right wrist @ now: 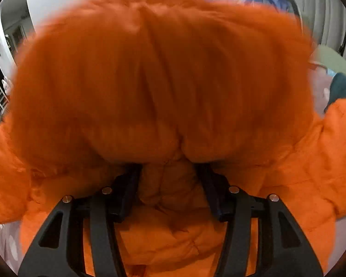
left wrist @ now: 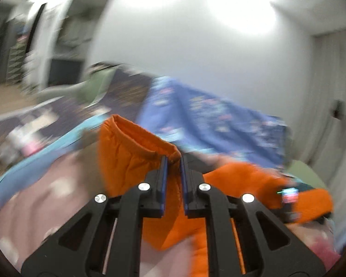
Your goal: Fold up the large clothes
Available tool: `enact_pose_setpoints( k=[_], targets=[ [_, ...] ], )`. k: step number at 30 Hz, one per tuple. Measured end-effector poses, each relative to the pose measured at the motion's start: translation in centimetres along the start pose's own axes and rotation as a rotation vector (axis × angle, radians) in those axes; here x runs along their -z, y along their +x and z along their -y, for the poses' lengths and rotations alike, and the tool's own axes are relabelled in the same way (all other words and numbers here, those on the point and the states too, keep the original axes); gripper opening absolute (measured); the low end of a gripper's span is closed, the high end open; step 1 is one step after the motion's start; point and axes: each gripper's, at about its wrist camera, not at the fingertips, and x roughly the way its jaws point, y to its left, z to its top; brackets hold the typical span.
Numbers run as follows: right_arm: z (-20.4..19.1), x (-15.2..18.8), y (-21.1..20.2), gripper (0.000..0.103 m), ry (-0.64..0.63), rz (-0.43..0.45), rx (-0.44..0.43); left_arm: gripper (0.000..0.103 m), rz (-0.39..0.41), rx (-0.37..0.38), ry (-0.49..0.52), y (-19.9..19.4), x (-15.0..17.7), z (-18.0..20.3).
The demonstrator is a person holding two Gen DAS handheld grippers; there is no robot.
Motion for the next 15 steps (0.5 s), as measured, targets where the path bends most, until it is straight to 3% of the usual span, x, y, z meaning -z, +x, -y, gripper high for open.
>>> enact_pose_setpoints(
  k=[4, 8, 10, 14, 15],
  targets=[
    [1.5, 1.0, -4.2, 0.054, 0.031, 0.054, -0.103, 0.011, 0.006, 0.223, 0.136, 2.1, -2.3, 10.2],
    [5.1, 3.2, -11.4, 0.054, 0.072, 0.169, -0.191, 0.011, 0.003, 0.381, 0.265, 4.2, -1.9, 19.3],
    [7.0, 4.6, -14.3, 0.055, 0.085, 0.207, -0.221, 0.011, -0.011, 0.463, 0.329, 5.6, -0.7, 24.5],
    [11.4, 7.8, -18.8, 0.057, 0.121, 0.257, -0.179, 0.013, -0.099, 0.556, 0.410, 9.9, 3.9, 32.5],
    [12.1, 8.5, -19.4, 0.058, 0.131, 0.256, -0.167, 0.024, -0.146, 0.584, 0.431, 11.6, 5.4, 34.0]
  ],
)
